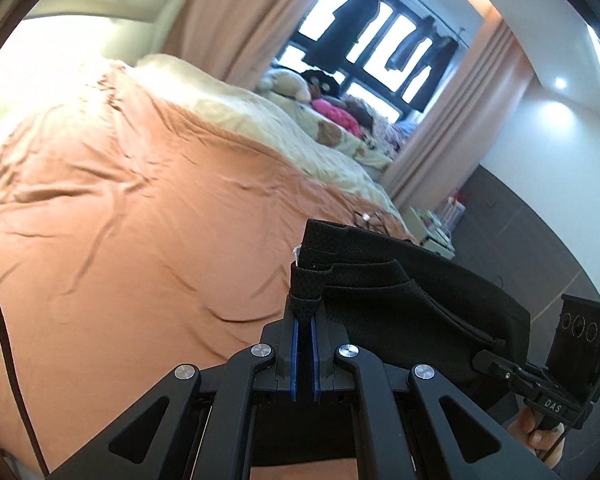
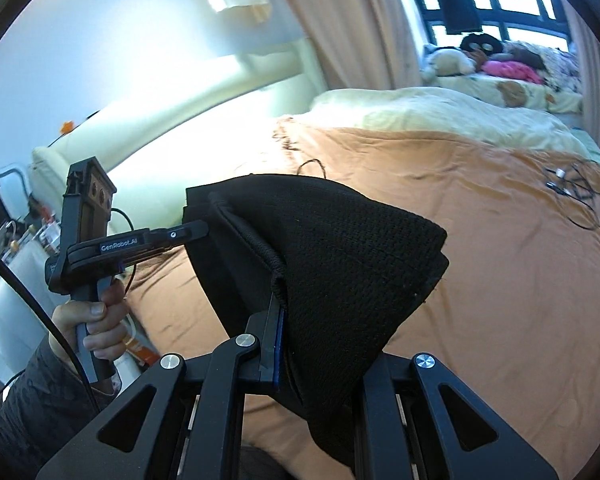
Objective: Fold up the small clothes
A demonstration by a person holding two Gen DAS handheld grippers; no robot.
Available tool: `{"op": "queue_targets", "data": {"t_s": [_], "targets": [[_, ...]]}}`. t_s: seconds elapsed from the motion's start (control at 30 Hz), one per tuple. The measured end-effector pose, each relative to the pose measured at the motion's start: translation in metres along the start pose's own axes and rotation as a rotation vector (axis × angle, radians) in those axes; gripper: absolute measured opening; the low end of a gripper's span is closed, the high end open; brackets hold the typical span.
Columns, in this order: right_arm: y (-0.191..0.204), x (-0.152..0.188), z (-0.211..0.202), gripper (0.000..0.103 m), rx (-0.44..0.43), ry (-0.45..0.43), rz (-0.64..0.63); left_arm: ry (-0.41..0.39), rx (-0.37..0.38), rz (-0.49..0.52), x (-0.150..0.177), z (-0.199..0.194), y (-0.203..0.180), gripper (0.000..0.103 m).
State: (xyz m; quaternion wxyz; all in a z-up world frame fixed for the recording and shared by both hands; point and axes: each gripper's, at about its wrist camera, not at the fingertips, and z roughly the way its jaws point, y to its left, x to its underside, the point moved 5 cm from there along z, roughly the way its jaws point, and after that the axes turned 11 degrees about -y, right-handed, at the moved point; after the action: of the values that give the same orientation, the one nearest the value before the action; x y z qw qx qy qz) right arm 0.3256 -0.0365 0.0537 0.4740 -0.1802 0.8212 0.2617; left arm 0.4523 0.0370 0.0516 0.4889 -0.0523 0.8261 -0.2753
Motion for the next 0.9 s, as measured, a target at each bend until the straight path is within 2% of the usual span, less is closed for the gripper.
{"op": "queue_targets", "data": {"t_s": [0.53, 0.73, 0.9], "targets": [[0.135, 0.03, 0.069, 0.008, -0.206, 0.034, -0.056, -0.128, -0.175, -0.014, -0.049, -0.128, 0.149, 0.004], [0.161, 0.032, 0.112, 0.008, -0.284, 0.056, -0.062, -0.169, -0.249, 0.009, -0.069, -0.171, 0.201, 0.004], [0.182, 0.036, 0.16, 0.008, -0.349, 0.094, -0.056, -0.193, -0.331, -0.012, -0.08, -0.201, 0.25, 0.004]]}}
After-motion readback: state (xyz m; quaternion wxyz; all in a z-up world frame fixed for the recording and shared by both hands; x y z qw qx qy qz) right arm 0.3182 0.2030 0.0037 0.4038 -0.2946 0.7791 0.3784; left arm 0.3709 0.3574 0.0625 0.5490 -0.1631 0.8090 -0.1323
